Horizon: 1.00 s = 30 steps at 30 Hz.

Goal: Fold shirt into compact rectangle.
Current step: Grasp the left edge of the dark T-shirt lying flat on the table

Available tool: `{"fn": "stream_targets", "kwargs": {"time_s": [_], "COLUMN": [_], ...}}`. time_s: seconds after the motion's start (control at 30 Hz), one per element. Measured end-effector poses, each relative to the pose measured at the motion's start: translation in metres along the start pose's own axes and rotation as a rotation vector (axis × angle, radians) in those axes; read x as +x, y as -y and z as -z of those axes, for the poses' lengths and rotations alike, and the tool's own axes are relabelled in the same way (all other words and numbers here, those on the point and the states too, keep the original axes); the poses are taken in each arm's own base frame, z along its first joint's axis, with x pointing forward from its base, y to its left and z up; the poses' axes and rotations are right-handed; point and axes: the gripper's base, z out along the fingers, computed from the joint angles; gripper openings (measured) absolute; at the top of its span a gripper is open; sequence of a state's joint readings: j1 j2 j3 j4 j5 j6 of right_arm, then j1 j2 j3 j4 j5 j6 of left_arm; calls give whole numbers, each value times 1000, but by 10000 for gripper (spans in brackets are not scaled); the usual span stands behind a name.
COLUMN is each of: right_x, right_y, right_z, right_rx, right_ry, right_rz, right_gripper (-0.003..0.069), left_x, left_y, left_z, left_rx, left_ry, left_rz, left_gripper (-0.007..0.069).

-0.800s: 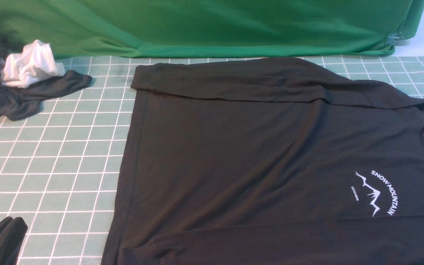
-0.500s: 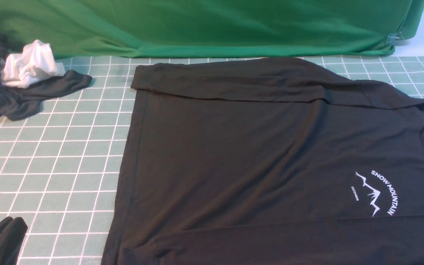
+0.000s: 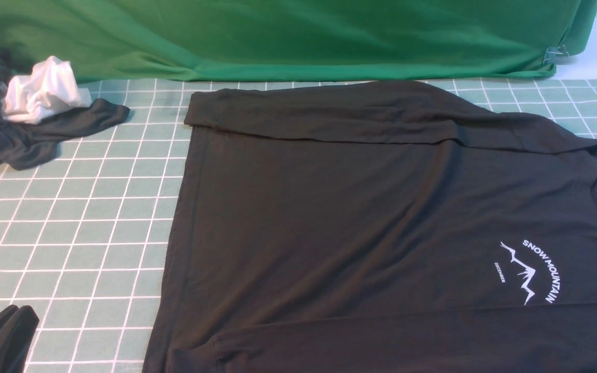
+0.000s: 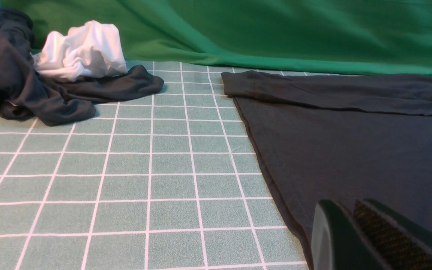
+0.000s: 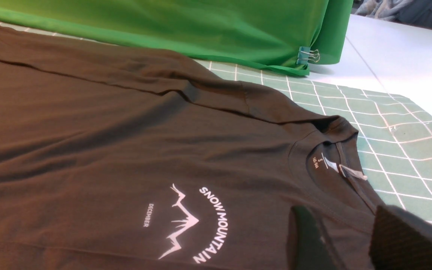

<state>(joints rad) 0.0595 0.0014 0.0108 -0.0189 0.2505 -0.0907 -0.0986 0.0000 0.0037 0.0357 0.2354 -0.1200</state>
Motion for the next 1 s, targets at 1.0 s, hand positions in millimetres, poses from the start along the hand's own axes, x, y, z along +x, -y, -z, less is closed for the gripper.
{"fn": "stream_targets", "kwargs": {"time_s": [1.0], "right_x": [0], "right_y": [0], "right_z": [0], "right_rx": [0], "right_ry": [0], "right_rz": [0], "right_gripper": [245], "left_x": [0], "left_y": [0], "left_z": [0], "left_rx": [-4], "left_ry": [0], "left_rz": [-86], "left_gripper": [36]}}
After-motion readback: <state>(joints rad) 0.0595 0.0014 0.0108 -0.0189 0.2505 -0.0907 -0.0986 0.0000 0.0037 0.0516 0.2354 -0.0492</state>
